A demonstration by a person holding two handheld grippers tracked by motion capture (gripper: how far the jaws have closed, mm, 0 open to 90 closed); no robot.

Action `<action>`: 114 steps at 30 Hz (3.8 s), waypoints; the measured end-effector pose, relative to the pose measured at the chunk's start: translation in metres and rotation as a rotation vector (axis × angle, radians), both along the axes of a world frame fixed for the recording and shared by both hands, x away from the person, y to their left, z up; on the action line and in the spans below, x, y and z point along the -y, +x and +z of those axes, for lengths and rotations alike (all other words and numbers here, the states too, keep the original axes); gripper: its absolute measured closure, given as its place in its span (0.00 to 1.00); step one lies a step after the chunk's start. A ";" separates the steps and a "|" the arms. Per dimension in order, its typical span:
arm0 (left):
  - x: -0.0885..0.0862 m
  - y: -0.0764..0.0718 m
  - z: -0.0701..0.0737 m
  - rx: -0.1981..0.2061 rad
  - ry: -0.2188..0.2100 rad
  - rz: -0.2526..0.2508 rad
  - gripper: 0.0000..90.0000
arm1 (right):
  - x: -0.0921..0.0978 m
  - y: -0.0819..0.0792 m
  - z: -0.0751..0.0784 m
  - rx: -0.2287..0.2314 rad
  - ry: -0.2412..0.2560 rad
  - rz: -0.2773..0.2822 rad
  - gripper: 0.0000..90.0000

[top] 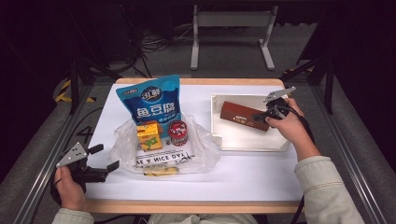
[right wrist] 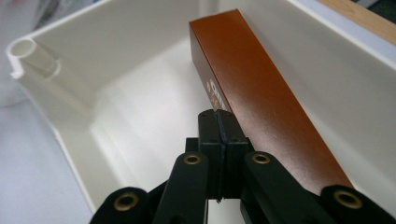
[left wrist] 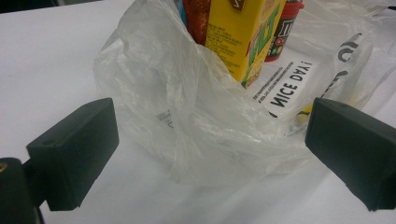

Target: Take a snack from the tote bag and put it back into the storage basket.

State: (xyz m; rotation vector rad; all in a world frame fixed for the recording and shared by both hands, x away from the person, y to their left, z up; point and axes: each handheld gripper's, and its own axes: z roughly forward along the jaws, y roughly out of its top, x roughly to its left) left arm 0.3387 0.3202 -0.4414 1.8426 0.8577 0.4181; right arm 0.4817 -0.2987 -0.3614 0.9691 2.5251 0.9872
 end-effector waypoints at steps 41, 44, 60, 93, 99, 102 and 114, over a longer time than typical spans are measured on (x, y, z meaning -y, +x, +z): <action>-0.003 0.000 0.000 -0.001 -0.004 -0.003 0.04 | 0.012 0.029 -0.019 -0.017 -0.092 -0.356 1.00; -0.003 0.000 0.000 -0.002 -0.003 -0.004 0.04 | 0.012 0.030 -0.018 -0.022 -0.095 -0.363 1.00; -0.003 -0.001 0.001 -0.001 -0.010 -0.001 0.03 | 0.000 0.015 0.022 0.052 0.017 -0.272 0.81; -0.002 -0.004 0.002 0.022 -0.011 -0.025 0.03 | -0.088 -0.003 0.100 0.248 0.208 0.061 0.38; -0.002 -0.009 0.003 0.026 -0.008 -0.033 0.03 | -0.106 0.001 0.101 0.259 0.218 0.116 0.38; -0.004 -0.011 0.003 0.020 -0.007 -0.023 0.03 | -0.116 0.002 0.102 0.265 0.236 0.148 0.37; -0.003 -0.012 0.003 0.016 0.019 -0.015 0.03 | -0.153 0.010 0.099 0.253 0.275 0.223 0.33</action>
